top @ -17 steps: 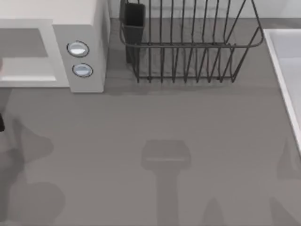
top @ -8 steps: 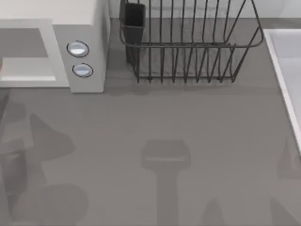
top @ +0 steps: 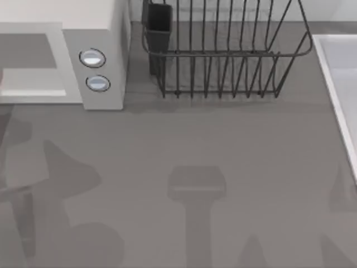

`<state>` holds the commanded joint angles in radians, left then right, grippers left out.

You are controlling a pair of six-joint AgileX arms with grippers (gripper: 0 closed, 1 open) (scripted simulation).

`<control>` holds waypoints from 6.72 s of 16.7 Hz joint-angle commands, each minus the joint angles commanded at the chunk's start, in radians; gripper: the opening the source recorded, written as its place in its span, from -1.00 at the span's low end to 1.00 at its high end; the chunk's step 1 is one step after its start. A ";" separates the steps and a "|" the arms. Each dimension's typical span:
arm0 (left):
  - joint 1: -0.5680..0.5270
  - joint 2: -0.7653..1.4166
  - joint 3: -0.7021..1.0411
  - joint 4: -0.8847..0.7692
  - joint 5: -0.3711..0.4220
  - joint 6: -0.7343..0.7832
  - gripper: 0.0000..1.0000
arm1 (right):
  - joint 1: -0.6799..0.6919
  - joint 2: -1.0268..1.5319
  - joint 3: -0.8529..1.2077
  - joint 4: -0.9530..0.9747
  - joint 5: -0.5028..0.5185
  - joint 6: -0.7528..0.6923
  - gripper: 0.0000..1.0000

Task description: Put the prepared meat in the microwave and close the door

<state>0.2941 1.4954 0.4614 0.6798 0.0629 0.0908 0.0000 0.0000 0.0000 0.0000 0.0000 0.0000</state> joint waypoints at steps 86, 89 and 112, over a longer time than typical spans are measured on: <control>-0.043 -1.347 -0.366 -0.626 0.192 -0.088 -1.00 | 0.000 0.000 0.000 0.000 0.000 0.000 1.00; -0.083 -1.390 -0.348 -0.691 0.148 -0.089 -1.00 | 0.000 0.000 0.000 0.000 0.000 0.000 1.00; 0.193 -1.184 -0.284 -0.603 0.402 -0.032 -1.00 | 0.000 0.000 0.000 0.000 0.000 0.000 1.00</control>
<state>0.4867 0.3117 0.1776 0.0765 0.4644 0.0587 0.0000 0.0000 0.0000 0.0000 0.0000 0.0000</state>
